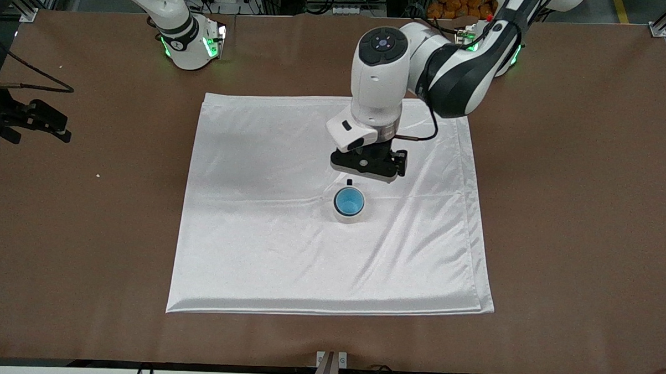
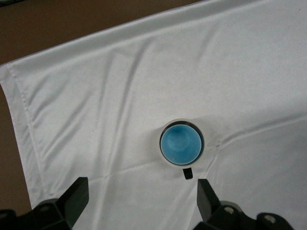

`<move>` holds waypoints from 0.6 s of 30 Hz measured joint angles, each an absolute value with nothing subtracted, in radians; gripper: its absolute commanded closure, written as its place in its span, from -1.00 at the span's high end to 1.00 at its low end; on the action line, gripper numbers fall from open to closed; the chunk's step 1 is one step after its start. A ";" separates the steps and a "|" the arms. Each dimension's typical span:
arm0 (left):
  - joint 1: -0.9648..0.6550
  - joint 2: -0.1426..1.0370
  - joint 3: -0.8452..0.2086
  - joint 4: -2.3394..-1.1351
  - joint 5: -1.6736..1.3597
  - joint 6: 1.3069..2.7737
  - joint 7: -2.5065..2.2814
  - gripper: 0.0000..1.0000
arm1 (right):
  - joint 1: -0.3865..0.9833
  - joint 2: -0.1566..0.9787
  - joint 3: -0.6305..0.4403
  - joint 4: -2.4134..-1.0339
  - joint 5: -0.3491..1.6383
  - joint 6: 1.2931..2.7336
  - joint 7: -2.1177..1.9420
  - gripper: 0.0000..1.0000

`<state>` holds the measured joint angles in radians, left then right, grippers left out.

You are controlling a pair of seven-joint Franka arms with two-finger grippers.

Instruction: Place blue cup into white mug on cloth

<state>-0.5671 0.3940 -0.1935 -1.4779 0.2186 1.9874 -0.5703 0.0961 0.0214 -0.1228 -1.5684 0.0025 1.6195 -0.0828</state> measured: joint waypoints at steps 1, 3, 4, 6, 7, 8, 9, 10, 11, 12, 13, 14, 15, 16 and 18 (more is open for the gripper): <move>-0.559 0.376 -0.193 -1.488 0.207 1.980 -0.570 1.00 | 0.095 0.021 -0.121 -1.568 0.002 1.619 -0.083 1.00; -0.539 0.332 -0.194 -1.511 0.186 1.958 -0.570 1.00 | 0.088 0.021 -0.110 -1.568 0.002 1.619 -0.083 1.00; -0.529 0.311 -0.194 -1.522 0.178 1.947 -0.570 1.00 | 0.080 0.021 -0.099 -1.568 0.003 1.619 -0.083 1.00; -0.513 0.270 -0.194 -1.539 0.168 1.923 -0.570 1.00 | 0.064 0.021 -0.077 -1.568 0.002 1.619 -0.083 1.00; -0.505 0.249 -0.194 -1.547 0.165 1.909 -0.570 1.00 | 0.057 0.021 -0.066 -1.568 0.002 1.620 -0.083 1.00; -0.498 0.231 -0.194 -1.553 0.163 1.896 -0.570 1.00 | 0.053 0.021 -0.058 -1.568 0.002 1.620 -0.083 1.00; -0.492 0.213 -0.194 -1.559 0.161 1.881 -0.570 1.00 | 0.050 0.021 -0.051 -1.568 0.002 1.620 -0.083 1.00; -0.486 0.195 -0.194 -1.563 0.157 1.866 -0.570 1.00 | 0.049 0.021 -0.047 -1.568 0.002 1.620 -0.083 1.00; -0.477 0.177 -0.194 -1.567 0.150 1.849 -0.570 1.00 | 0.048 0.021 -0.043 -1.568 0.002 1.620 -0.083 1.00; -0.470 0.163 -0.194 -1.571 0.142 1.836 -0.570 1.00 | 0.048 0.021 -0.042 -1.568 0.002 1.620 -0.083 1.00; -0.462 0.149 -0.194 -1.574 0.134 1.822 -0.568 1.00 | 0.048 0.021 -0.041 -1.568 0.002 1.620 -0.083 1.00; -0.452 0.135 -0.194 -1.577 0.123 1.805 -0.565 1.00 | 0.048 0.021 -0.041 -1.568 0.002 1.620 -0.083 1.00; -0.442 0.122 -0.194 -1.580 0.115 1.789 -0.561 1.00 | 0.047 0.021 -0.041 -1.568 0.002 1.620 -0.083 1.00; -0.431 0.109 -0.194 -1.583 0.106 1.775 -0.556 1.00 | 0.047 0.021 -0.041 -1.568 0.002 1.620 -0.083 1.00; -0.405 0.082 -0.194 -1.592 0.085 1.751 -0.541 1.00 | 0.045 0.021 -0.041 -1.568 0.002 1.620 -0.084 1.00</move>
<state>-0.4051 0.0825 -0.1939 -1.5918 0.0850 1.7511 -0.5410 0.0446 0.0215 -0.0407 -1.5684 0.0024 1.6200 -0.0839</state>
